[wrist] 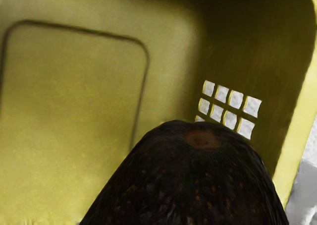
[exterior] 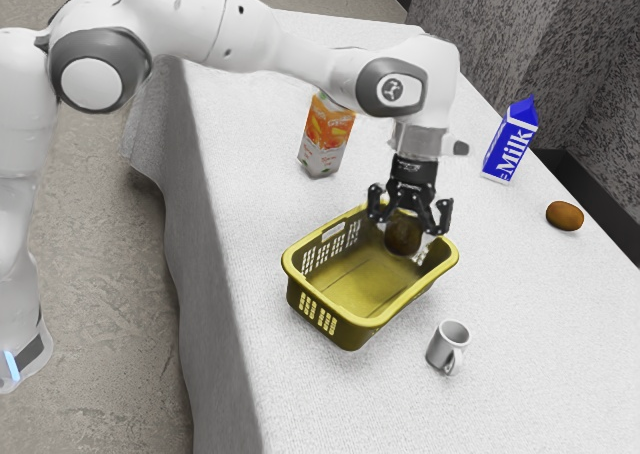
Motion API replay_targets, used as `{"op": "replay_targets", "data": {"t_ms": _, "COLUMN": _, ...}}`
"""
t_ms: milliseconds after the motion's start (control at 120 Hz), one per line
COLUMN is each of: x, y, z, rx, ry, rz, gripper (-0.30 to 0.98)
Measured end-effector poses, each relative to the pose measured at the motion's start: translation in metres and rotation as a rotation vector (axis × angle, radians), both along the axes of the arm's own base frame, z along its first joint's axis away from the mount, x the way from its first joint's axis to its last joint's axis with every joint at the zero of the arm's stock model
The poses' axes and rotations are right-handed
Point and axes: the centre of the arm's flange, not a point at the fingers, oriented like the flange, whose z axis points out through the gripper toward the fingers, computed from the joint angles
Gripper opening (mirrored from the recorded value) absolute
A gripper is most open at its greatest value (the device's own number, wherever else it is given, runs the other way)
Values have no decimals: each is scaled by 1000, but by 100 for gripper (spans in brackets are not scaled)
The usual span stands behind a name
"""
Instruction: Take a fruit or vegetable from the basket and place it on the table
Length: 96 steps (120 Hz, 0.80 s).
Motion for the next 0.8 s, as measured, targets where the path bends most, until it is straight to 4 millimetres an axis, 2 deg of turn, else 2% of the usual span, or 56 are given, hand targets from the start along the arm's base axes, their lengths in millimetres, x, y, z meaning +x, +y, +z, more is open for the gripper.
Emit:
{"op": "replay_targets", "data": {"t_ms": 42, "x": 1, "y": -16, "z": 32, "rx": 7, "ry": -64, "rz": -21, "gripper": 30}}
{"op": "replay_targets", "data": {"t_ms": 83, "x": 2, "y": -35, "z": 54, "rx": 8, "ry": -108, "rz": -45, "gripper": 30}}
{"op": "replay_targets", "data": {"t_ms": 175, "x": 14, "y": -85, "z": 74, "rx": -15, "ry": -177, "rz": -100, "gripper": 30}}
{"op": "replay_targets", "data": {"t_ms": 250, "x": 26, "y": -137, "z": 76, "rx": -47, "ry": -221, "rz": -154, "gripper": 30}}
{"op": "replay_targets", "data": {"t_ms": 333, "x": 23, "y": -198, "z": 68, "rx": -77, "ry": -248, "rz": -211, "gripper": 29}}
{"op": "replay_targets", "data": {"t_ms": 392, "x": 17, "y": -231, "z": 62, "rx": -94, "ry": -255, "rz": -237, "gripper": 29}}
{"op": "replay_targets", "data": {"t_ms": 483, "x": 7, "y": -273, "z": 51, "rx": -118, "ry": -261, "rz": -264, "gripper": 29}}
{"op": "replay_targets", "data": {"t_ms": 533, "x": 5, "y": -283, "z": 48, "rx": -127, "ry": -268, "rz": -262, "gripper": 29}}
{"op": "replay_targets", "data": {"t_ms": 550, "x": 5, "y": -284, "z": 49, "rx": -130, "ry": -270, "rz": -259, "gripper": 34}}
{"op": "replay_targets", "data": {"t_ms": 667, "x": 11, "y": -276, "z": 54, "rx": -172, "ry": -277, "rz": -209, "gripper": 52}}
{"op": "replay_targets", "data": {"t_ms": 800, "x": 12, "y": -270, "z": 55, "rx": -192, "ry": -272, "rz": -175, "gripper": 62}}
